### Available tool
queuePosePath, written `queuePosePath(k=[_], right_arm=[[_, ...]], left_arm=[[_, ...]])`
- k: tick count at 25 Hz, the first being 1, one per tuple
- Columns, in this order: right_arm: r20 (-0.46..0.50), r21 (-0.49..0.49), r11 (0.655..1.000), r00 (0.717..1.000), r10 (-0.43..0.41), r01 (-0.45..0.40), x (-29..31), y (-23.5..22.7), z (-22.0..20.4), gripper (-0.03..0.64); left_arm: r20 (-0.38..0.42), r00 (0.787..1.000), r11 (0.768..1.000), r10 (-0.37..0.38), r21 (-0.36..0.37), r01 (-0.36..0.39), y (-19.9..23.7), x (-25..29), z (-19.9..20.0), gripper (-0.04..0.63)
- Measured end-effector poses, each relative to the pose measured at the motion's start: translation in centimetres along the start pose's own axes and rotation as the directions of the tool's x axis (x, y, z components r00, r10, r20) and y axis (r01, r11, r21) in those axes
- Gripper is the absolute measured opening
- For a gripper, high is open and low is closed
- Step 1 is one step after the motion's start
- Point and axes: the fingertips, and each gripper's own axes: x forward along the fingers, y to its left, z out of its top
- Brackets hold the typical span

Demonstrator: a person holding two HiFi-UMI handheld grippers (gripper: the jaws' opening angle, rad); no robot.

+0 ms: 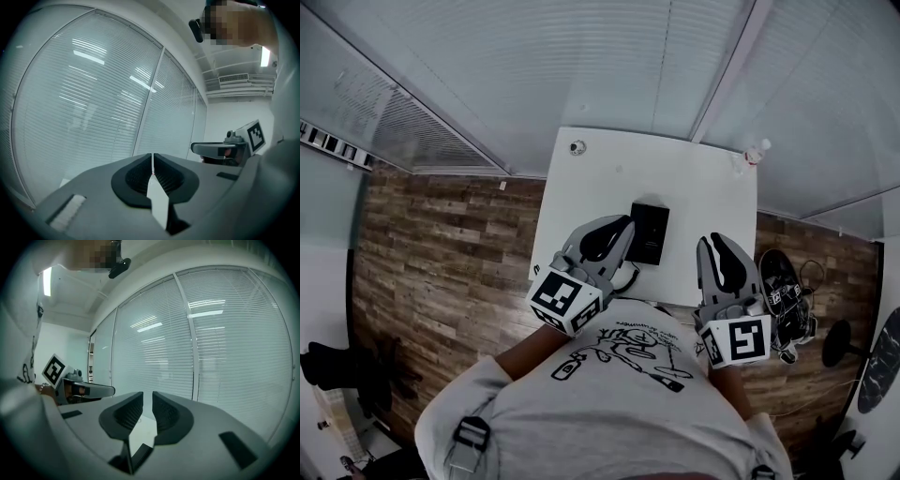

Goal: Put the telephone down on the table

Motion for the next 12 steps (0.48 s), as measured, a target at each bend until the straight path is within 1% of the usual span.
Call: queuePosePath(k=[12], right_arm=[[-0.008, -0.001, 1.000, 1.000, 0.017, -0.017, 0.61, -0.43, -0.34, 0.054]], left_arm=[[-0.019, 1.000, 1.000, 0.001, -0.013, -0.002, 0.20, 0.81, -0.48, 0.015]])
